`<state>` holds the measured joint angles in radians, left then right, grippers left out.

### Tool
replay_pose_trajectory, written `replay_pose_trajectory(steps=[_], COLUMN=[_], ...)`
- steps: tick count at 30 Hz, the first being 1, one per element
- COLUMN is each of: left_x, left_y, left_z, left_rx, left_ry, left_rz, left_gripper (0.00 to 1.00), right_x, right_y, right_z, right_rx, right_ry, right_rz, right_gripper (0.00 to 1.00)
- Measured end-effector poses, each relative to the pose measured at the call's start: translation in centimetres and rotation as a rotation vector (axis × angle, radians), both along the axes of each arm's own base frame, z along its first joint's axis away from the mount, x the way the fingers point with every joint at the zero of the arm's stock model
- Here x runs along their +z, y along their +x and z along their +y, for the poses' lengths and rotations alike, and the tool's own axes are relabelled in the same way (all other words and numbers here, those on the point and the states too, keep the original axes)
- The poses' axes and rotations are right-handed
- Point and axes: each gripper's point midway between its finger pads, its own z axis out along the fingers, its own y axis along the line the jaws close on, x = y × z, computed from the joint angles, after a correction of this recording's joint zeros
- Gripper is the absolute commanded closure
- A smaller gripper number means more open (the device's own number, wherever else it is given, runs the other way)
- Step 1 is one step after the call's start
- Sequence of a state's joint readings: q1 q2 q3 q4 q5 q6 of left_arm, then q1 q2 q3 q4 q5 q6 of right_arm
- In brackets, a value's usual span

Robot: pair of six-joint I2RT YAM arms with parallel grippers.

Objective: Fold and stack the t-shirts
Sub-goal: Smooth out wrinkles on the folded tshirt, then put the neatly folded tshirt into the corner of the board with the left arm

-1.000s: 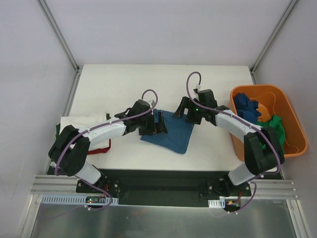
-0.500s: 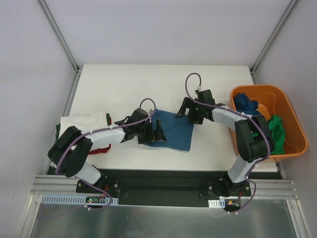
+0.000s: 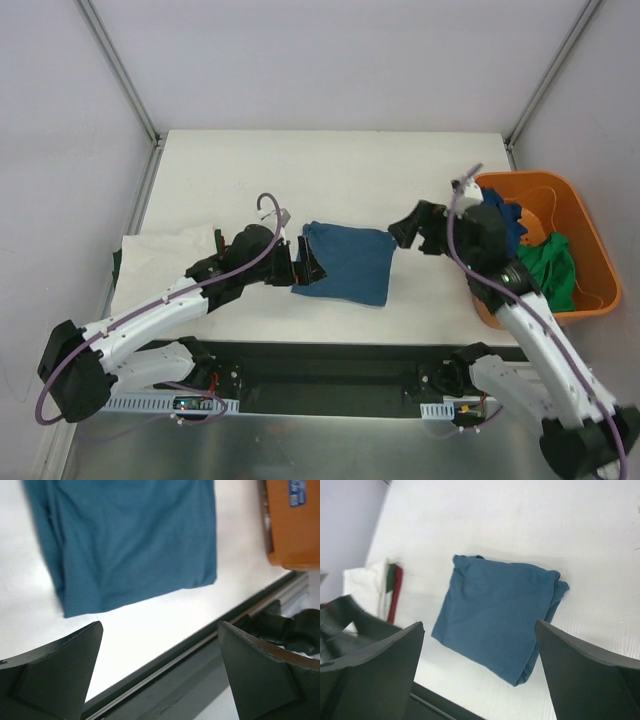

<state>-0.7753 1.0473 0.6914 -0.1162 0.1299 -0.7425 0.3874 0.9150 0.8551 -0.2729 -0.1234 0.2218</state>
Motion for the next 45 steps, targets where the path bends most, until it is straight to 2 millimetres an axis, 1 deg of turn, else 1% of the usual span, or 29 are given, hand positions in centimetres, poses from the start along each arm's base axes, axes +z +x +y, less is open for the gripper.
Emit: replay_pose_trajectory(steps=[2, 3, 5, 6, 7, 10, 11, 12, 15, 17, 20, 22, 23, 27, 30, 31, 34, 37, 39, 40, 43, 45], left_x=[0.1, -0.1, -0.6, -1.0, -1.5, -3.3, -4.2, -5.3, -7.9, -9.6, -11.5, -11.1, -11.3, -11.8, -12.3, -12.4, -12.5, -12.3, -12.2, -12.1, -11.2, -9.8], left_y=[0.8, 1.3, 2.5, 3.3, 4.3, 7.2, 8.2, 9.0, 10.3, 10.8, 10.9, 11.5, 11.6, 11.4, 10.7, 10.4, 9.9, 10.0, 9.7, 9.3, 8.1, 7.0], left_z=[1.0, 1.5, 2.2, 2.5, 2.7, 2.7, 2.4, 2.3, 1.7, 1.2, 0.7, -0.2, -0.6, -2.2, -3.5, -4.0, -4.5, -4.2, -3.2, -2.5, 0.6, 2.9], left_rx=[0.038, 0.055, 0.086, 0.100, 0.112, 0.133, 0.129, 0.126, 0.104, 0.093, 0.075, 0.060, 0.050, 0.022, -0.004, -0.011, -0.014, 0.002, 0.024, 0.035, 0.076, 0.095], left_ry=[0.044, 0.070, 0.115, 0.137, 0.163, 0.224, 0.243, 0.260, 0.303, 0.324, 0.343, 0.317, 0.309, 0.305, 0.309, 0.310, 0.324, 0.341, 0.374, 0.397, 0.479, 0.532], left_rz=[-0.029, -0.033, -0.027, -0.018, -0.001, 0.056, 0.084, 0.110, 0.173, 0.211, 0.266, 0.263, 0.265, 0.270, 0.272, 0.271, 0.262, 0.244, 0.237, 0.233, 0.214, 0.186], left_gripper=[0.01, 0.01, 0.01, 0.01, 0.01, 0.01, 0.01, 0.01, 0.01, 0.04, 0.14, 0.18, 0.22, 0.60, 0.75, 0.84, 1.00, 1.00, 1.00, 1.00, 1.00, 1.00], right_x=[2.2, 2.9, 3.2, 3.0, 2.4, 0.0, -1.0, -1.5, -2.5, -2.6, -2.9, -3.2, -3.3, -4.3, -5.0, -5.2, -5.3, -5.3, -5.3, -5.3, -5.4, -5.4], right_y=[-3.0, -4.5, -6.5, -7.4, -8.1, -9.4, -9.9, -10.1, -10.7, -10.8, -11.0, -11.0, -11.0, -10.7, -10.5, -10.5, -10.3, -10.3, -10.2, -10.2, -10.2, -10.1], right_z=[-1.3, -2.0, -2.8, -3.2, -3.6, -4.5, -4.9, -5.1, -5.5, -5.7, -5.9, -6.0, -6.0, -7.0, -8.2, -8.5, -9.0, -9.3, -9.5, -9.5, -9.7, -9.8], right_rx=[-0.016, -0.024, -0.036, -0.044, -0.056, -0.091, -0.102, -0.107, -0.115, -0.116, -0.114, -0.113, -0.112, -0.144, -0.193, -0.207, -0.228, -0.244, -0.252, -0.255, -0.264, -0.267], right_ry=[0.046, 0.073, 0.108, 0.121, 0.128, 0.123, 0.112, 0.106, 0.088, 0.081, 0.059, 0.046, 0.041, -0.025, -0.080, -0.094, -0.112, -0.123, -0.127, -0.128, -0.133, -0.135], right_rz=[-0.087, -0.122, -0.153, -0.160, -0.154, -0.111, -0.090, -0.080, -0.062, -0.063, -0.058, -0.053, -0.050, -0.032, -0.016, -0.013, -0.018, -0.020, -0.022, -0.022, -0.022, -0.021], right_gripper=[0.04, 0.04, 0.04, 0.04, 0.04, 0.04, 0.03, 0.04, 0.04, 0.04, 0.03, 0.04, 0.04, 0.04, 0.04, 0.04, 0.04, 0.04, 0.04, 0.04, 0.04, 0.04])
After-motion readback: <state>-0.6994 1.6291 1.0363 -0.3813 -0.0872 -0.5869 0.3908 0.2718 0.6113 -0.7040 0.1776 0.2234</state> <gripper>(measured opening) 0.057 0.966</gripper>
